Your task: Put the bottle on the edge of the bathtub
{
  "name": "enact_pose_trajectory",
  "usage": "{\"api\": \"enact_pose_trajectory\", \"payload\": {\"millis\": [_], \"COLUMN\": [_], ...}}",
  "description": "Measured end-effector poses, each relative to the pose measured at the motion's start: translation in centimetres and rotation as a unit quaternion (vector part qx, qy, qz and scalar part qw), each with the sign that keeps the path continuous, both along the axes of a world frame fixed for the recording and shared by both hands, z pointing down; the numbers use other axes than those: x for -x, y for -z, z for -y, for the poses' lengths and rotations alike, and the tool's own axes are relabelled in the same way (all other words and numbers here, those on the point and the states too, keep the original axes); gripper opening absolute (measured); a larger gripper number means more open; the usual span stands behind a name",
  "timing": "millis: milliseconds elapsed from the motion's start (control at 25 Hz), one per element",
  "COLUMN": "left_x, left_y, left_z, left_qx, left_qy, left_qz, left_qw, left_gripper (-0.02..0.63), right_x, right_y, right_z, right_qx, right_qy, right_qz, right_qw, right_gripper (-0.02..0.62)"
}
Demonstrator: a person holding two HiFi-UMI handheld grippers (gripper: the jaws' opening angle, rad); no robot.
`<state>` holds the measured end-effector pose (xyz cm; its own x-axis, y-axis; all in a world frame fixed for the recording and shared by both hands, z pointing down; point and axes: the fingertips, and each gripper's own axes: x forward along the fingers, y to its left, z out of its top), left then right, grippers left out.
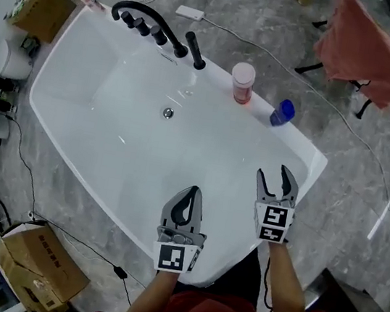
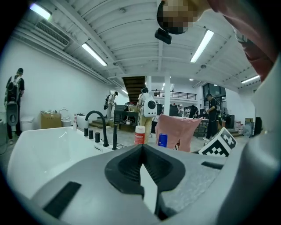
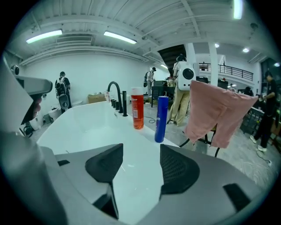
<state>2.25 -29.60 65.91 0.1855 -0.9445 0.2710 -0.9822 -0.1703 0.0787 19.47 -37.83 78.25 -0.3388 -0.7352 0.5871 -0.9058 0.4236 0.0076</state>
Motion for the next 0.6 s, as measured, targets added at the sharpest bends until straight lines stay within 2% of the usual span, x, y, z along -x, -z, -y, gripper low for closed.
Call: {"api": "enact_pose_trajectory", "payload": {"millis": [240, 400, 600], "left_x": [4.9, 8.5, 12.8], "left_y": [4.8, 7.0, 11.1], "left_z": [-5.4, -9.8, -13.8], "left_qx": [-0.006, -0.010, -0.027], "left_qy": [0.014, 0.027, 0.035], "left_qz": [-0.008, -0.007, -0.007], "left_qw": [0.9998, 0.9996, 0.9990], "left_gripper": [0.005, 0.005, 0.005], "right_x": [4.5, 7.4, 10.4], "right_y": [6.5, 11.4, 18.6], "right_z": [-7.6, -12.6, -16.4], "right_qx": [0.003, -0.026, -0.080], "right_qy": [0.016, 0.041, 0.044], "right_qz": [0.014, 0.014, 0.029], "right_qw": [1.000, 0.999, 0.995], "right_gripper": [0.258, 0.258, 0.258]}}
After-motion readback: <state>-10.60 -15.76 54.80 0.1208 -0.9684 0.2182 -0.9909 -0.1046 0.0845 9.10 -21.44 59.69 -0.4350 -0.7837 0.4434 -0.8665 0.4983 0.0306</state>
